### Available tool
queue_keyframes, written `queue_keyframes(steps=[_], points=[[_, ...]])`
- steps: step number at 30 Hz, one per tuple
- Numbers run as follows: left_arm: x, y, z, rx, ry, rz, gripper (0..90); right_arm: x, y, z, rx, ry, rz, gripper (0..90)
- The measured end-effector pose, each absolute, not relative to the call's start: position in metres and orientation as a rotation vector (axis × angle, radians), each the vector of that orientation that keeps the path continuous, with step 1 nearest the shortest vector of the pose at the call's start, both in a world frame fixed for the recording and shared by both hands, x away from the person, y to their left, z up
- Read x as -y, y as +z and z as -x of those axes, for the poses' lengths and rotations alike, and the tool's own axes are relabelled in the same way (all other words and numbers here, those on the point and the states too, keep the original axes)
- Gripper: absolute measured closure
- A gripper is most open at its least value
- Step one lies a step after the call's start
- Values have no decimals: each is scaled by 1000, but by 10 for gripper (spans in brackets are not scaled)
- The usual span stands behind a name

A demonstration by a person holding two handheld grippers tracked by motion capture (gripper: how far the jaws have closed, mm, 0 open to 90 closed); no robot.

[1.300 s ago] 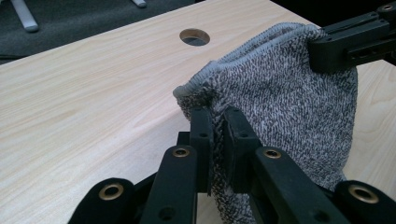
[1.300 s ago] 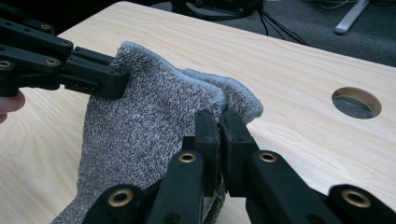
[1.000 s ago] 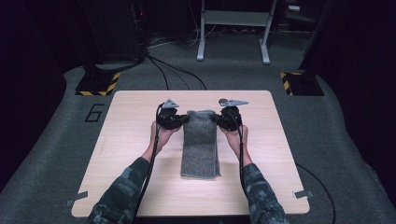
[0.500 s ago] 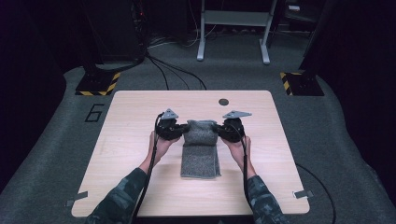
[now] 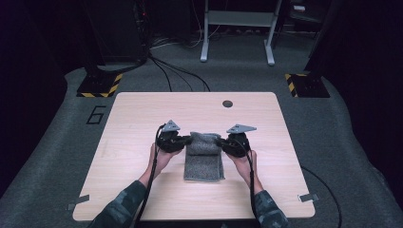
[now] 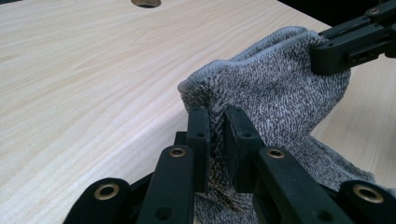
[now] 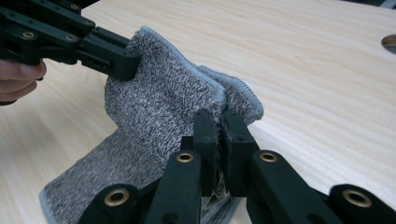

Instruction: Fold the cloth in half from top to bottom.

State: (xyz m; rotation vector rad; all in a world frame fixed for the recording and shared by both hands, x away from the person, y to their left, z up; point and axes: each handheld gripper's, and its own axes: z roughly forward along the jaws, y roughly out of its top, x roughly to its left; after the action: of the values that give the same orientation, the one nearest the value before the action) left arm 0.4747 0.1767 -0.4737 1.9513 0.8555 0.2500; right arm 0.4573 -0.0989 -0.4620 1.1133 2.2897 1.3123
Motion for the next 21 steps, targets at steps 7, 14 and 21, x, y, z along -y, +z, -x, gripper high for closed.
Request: queue_keyframes(steps=[7,14,21], points=[[-180,-482,-463,-842,237,-1962,809,99,-468,-444,-2305,1299,-1111,855],[-187,-490,-454,-843,161,-1991,752,99,-477,-431,-2339,1282,-1096,808],[-196,-503,-439,-889,60,-2033,491,105,-485,-416,-2393,1251,-1139,547]])
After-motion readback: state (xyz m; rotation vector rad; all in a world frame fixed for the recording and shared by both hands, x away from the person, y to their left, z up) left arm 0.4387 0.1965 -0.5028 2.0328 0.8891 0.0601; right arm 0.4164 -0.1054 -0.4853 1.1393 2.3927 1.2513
